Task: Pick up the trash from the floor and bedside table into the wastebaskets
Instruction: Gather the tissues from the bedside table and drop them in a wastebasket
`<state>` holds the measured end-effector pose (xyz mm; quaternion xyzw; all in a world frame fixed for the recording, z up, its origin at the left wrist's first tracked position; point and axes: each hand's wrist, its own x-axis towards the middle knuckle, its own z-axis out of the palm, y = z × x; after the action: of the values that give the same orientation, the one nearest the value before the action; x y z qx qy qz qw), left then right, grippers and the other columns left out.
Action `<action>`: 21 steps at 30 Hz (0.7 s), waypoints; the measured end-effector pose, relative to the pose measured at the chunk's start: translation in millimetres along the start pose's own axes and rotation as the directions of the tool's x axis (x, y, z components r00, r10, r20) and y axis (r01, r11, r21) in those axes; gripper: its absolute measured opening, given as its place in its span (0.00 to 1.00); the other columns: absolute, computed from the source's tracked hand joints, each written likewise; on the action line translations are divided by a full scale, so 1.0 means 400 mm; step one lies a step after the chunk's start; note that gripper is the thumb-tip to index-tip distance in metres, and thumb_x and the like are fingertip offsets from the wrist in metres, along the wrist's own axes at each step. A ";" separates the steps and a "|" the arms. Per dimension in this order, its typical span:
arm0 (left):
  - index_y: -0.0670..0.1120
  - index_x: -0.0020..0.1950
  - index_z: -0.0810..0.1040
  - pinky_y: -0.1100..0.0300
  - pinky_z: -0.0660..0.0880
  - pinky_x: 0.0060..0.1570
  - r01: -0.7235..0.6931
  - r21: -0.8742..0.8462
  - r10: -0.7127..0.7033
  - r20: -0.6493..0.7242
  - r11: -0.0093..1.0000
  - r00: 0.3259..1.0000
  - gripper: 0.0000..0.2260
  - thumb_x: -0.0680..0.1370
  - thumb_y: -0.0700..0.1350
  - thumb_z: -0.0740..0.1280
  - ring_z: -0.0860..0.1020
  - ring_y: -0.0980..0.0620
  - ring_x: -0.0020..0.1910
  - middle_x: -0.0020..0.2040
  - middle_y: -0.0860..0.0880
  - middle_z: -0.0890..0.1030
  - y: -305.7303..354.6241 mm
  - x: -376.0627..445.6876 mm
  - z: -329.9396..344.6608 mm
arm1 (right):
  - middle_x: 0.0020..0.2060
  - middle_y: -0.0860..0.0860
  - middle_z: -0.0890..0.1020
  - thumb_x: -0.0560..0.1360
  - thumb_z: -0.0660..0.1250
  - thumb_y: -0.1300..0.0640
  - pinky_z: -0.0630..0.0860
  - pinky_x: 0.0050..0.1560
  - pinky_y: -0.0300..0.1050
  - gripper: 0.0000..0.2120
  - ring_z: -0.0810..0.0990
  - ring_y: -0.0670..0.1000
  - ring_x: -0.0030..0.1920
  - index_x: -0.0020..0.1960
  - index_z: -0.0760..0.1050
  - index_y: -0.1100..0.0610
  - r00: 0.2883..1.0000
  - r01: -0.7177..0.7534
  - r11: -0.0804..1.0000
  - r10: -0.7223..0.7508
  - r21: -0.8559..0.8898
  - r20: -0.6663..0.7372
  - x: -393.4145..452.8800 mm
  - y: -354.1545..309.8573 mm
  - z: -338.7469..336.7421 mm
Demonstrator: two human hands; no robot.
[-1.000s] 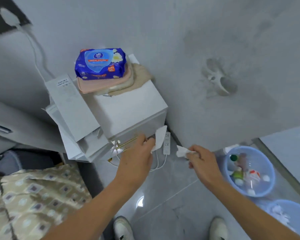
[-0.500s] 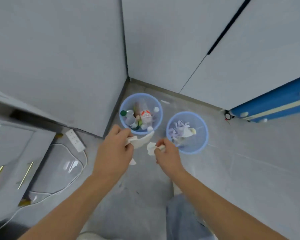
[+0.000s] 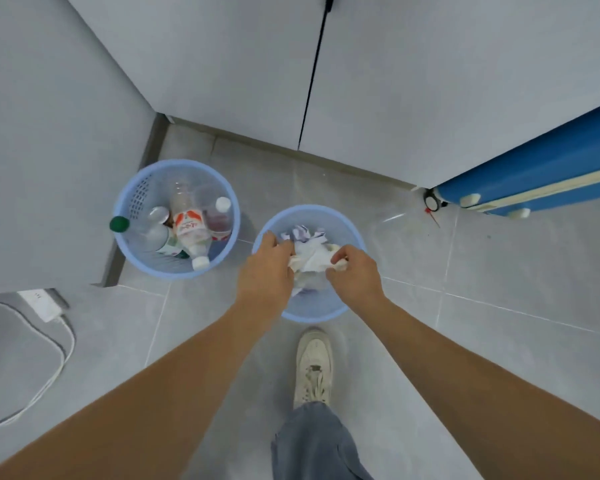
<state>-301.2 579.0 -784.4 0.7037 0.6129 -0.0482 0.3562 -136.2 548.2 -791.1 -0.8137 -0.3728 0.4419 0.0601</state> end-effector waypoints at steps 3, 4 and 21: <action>0.52 0.68 0.74 0.48 0.78 0.53 0.031 0.085 -0.046 0.177 0.996 0.983 0.20 0.76 0.49 0.71 0.79 0.39 0.56 0.65 0.45 0.70 0.011 0.044 0.031 | 0.63 0.55 0.79 0.75 0.72 0.57 0.71 0.55 0.43 0.24 0.79 0.57 0.63 0.70 0.72 0.54 0.984 0.056 0.997 -0.045 -0.060 0.175 0.048 -0.008 -0.012; 0.55 0.73 0.70 0.48 0.78 0.55 0.024 0.115 -0.047 0.207 0.993 0.977 0.27 0.75 0.52 0.72 0.78 0.40 0.59 0.67 0.45 0.69 0.014 0.046 0.029 | 0.66 0.54 0.78 0.76 0.70 0.55 0.70 0.58 0.43 0.26 0.77 0.56 0.65 0.73 0.69 0.53 0.977 0.073 0.992 -0.051 -0.100 0.207 0.050 -0.016 -0.019; 0.58 0.60 0.72 0.60 0.75 0.46 0.120 -0.059 -0.130 -0.231 0.991 0.964 0.09 0.81 0.58 0.59 0.78 0.56 0.48 0.51 0.57 0.78 -0.156 -0.640 -0.587 | 0.38 0.43 0.81 0.75 0.66 0.58 0.75 0.40 0.40 0.06 0.79 0.42 0.39 0.47 0.78 0.47 0.855 0.511 0.850 -0.488 -0.126 0.175 -0.607 -0.522 0.092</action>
<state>-506.3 498.3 -508.7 0.6565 0.6946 0.0262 0.2932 -360.3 528.7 -560.0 -0.6584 -0.6109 0.4326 0.0787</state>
